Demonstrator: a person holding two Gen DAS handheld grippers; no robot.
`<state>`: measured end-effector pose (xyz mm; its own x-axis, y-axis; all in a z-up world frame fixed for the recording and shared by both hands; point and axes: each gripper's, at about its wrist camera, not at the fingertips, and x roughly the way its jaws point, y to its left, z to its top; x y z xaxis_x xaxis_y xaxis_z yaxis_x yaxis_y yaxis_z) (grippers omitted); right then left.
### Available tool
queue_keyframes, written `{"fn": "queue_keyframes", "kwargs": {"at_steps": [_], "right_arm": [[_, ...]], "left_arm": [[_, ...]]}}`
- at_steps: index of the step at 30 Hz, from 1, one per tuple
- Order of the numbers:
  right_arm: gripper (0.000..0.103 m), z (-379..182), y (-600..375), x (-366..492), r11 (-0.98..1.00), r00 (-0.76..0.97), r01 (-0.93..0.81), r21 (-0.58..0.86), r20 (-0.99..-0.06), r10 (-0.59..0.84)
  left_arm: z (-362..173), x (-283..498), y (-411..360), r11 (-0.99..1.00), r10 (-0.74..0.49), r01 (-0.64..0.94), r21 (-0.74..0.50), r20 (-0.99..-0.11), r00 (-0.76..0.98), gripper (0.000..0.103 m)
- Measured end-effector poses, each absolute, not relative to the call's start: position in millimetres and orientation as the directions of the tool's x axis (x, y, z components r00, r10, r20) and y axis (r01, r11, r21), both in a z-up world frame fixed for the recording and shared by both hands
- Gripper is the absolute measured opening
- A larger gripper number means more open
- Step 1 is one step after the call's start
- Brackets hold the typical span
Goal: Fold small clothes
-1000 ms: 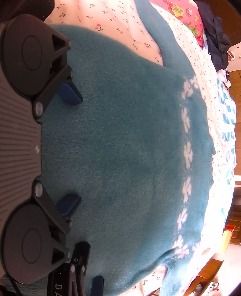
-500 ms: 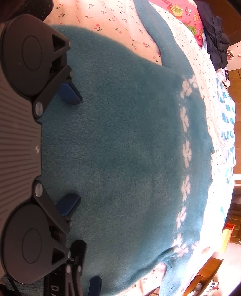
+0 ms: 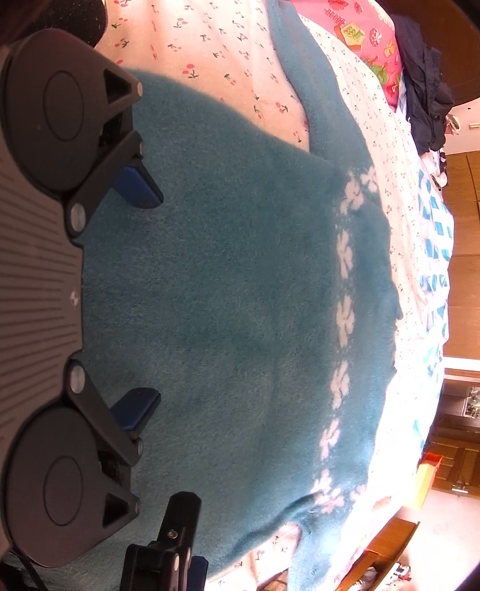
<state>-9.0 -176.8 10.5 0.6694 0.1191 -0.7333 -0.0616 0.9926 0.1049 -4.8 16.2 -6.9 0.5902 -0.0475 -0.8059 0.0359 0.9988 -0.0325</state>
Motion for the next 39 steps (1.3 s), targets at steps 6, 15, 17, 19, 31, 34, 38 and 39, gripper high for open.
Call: {"fn": "queue_keyframes", "kwargs": {"at_steps": [6,15,17,19,31,34,38,39], "right_arm": [[0.097,8,-178,-6,0.994,0.664,-0.034,0.104,-0.741,0.100],[0.097,4,-178,-5,0.993,0.663,-0.038,0.110,-0.741,0.107],[0.097,4,-178,-5,0.993,0.663,-0.039,0.112,-0.740,0.110],[0.097,3,-178,-5,0.993,0.661,-0.040,0.111,-0.742,0.109],[0.096,6,-179,-7,0.992,0.670,-0.034,0.119,-0.734,0.111],[0.096,7,-179,-7,0.992,0.674,-0.034,0.121,-0.731,0.112],[0.096,7,-179,-8,0.992,0.676,-0.033,0.123,-0.728,0.112],[0.096,7,-179,-7,0.992,0.677,-0.032,0.123,-0.727,0.112]], "left_arm": [[-5,-6,17,0.999,-0.049,0.035,-0.034,-0.797,0.602,0.103],[-6,-6,12,0.999,-0.042,0.051,-0.014,-0.801,0.598,0.103],[-7,-6,11,0.998,-0.043,0.059,-0.010,-0.800,0.598,0.103],[-7,-6,9,0.998,-0.043,0.064,-0.006,-0.801,0.597,0.103],[-8,-6,8,0.997,-0.059,0.077,-0.016,-0.803,0.593,0.103],[-8,-6,7,0.996,-0.066,0.086,-0.019,-0.803,0.592,0.103],[-8,-6,5,0.996,-0.070,0.091,-0.019,-0.801,0.594,0.103],[-7,-7,5,0.995,-0.071,0.093,-0.020,-0.801,0.595,0.103]]}}
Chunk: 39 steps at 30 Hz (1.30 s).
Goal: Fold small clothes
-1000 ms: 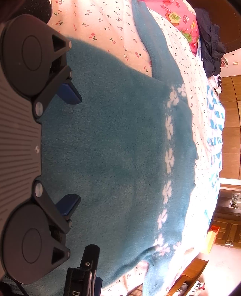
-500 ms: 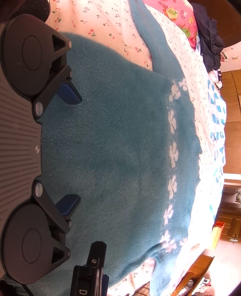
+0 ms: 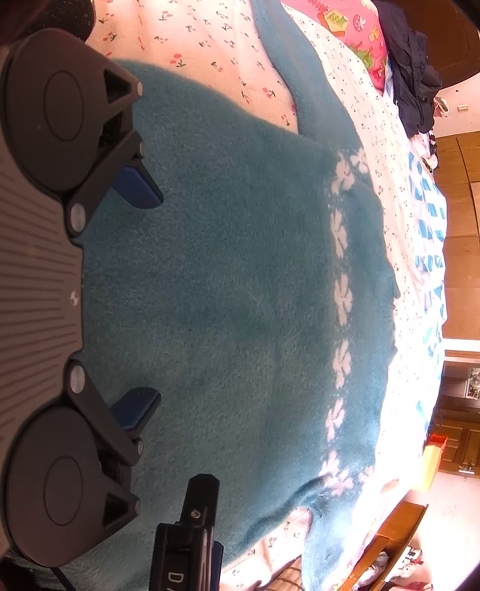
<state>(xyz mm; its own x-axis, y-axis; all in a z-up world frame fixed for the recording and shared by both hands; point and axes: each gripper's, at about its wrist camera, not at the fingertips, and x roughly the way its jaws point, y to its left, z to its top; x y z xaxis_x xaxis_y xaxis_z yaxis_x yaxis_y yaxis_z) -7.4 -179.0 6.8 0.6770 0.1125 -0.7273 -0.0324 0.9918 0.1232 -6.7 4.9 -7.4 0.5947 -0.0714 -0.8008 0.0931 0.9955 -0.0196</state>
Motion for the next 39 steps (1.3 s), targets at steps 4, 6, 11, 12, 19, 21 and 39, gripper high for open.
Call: {"fn": "queue_keyframes", "kwargs": {"at_steps": [4,6,11,12,19,21,39], "right_arm": [[0.095,8,-179,-8,0.991,0.685,-0.034,0.128,-0.719,0.116],[0.095,8,-179,-7,0.991,0.684,-0.035,0.129,-0.720,0.118],[0.095,9,-181,-7,0.990,0.689,-0.034,0.134,-0.715,0.120],[0.095,8,-181,-7,0.990,0.689,-0.034,0.136,-0.715,0.122],[0.092,11,-181,-7,0.990,0.700,-0.045,0.131,-0.704,0.125],[0.092,14,-183,-6,0.990,0.709,-0.042,0.137,-0.694,0.126],[0.087,20,-209,5,0.973,0.718,0.000,0.231,-0.677,0.161]], "left_arm": [[-7,-7,4,0.995,-0.077,0.099,-0.022,-0.800,0.594,0.103],[-7,-7,4,0.995,-0.078,0.102,-0.022,-0.800,0.595,0.103],[-9,-6,2,0.994,-0.082,0.107,-0.023,-0.805,0.587,0.103],[-9,-6,1,0.994,-0.084,0.110,-0.023,-0.805,0.588,0.103],[-8,-6,-2,0.993,-0.084,0.119,-0.016,-0.798,0.596,0.103],[-5,-6,-2,0.992,-0.088,0.121,-0.017,-0.793,0.603,0.103],[16,14,-16,0.990,-0.069,0.136,0.022,-0.775,0.628,0.103]]}}
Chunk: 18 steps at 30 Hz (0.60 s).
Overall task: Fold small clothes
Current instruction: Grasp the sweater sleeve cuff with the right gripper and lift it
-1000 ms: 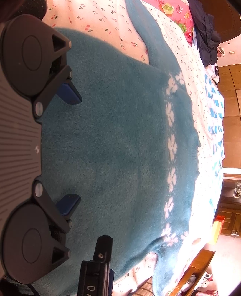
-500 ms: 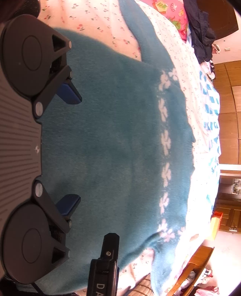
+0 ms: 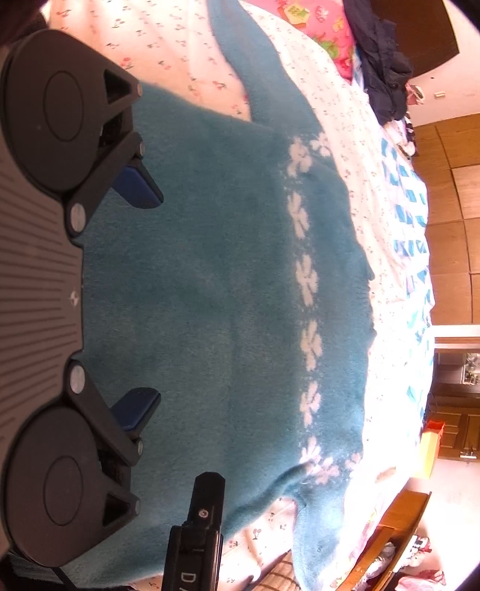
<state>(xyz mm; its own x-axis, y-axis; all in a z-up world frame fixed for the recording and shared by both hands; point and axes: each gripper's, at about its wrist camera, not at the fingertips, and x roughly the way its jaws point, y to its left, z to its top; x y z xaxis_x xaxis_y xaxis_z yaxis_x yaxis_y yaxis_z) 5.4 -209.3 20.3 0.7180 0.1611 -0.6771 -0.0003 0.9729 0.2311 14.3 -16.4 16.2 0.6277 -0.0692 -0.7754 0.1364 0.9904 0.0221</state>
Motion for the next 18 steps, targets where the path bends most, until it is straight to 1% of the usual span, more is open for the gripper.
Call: {"fn": "queue_keyframes", "kwargs": {"at_steps": [7,10,13,18], "right_arm": [[0.084,31,-233,10,0.966,0.746,0.062,0.249,-0.655,0.121],[0.079,39,-250,14,0.961,0.764,0.099,0.259,-0.639,0.094],[0.079,50,-277,15,0.948,0.793,0.160,0.274,-0.608,0.042],[0.072,65,-338,19,0.912,0.818,0.281,0.299,-0.572,-0.064]], "left_arm": [[34,25,-35,0.979,-0.107,0.201,0.038,-0.741,0.663,0.103],[38,33,-46,0.971,-0.137,0.237,0.034,-0.735,0.664,0.103],[39,44,-63,0.960,-0.171,0.277,0.023,-0.739,0.652,0.103],[48,64,-97,0.943,-0.236,0.332,-0.012,-0.729,0.643,0.103]]}}
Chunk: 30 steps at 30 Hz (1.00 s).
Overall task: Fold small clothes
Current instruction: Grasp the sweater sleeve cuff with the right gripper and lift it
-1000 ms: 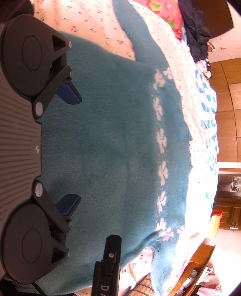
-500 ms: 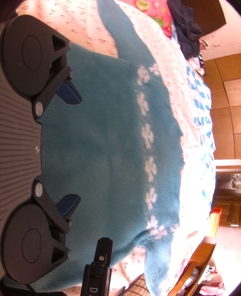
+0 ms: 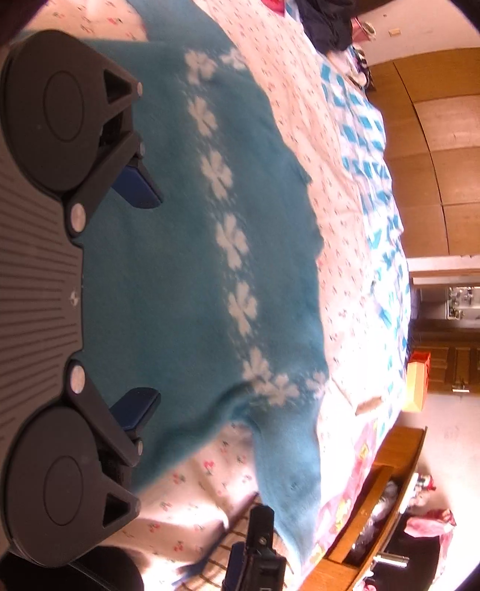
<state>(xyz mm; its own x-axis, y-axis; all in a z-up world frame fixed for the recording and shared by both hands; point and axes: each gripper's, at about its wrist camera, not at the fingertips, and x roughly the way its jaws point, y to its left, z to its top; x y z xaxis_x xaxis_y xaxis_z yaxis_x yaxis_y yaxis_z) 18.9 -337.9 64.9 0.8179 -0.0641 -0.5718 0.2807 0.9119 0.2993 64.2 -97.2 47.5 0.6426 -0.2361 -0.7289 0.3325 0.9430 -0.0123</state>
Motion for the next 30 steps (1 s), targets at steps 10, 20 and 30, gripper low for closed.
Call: {"fn": "queue_keyframes", "kwargs": {"at_steps": [10,20,30], "right_arm": [[0.068,67,-481,24,0.702,0.837,0.487,0.520,-0.507,-0.205],[0.062,48,-529,46,0.562,0.867,0.479,0.675,-0.463,-0.183],[0.011,39,-535,75,0.520,0.852,0.502,0.692,-0.499,-0.158]], "left_arm": [[54,93,-158,0.923,-0.306,0.382,-0.057,-0.713,0.632,0.103],[43,95,-179,0.916,-0.295,0.400,-0.036,-0.737,0.609,0.103],[41,88,-174,0.916,-0.294,0.400,-0.035,-0.738,0.607,0.103]]}}
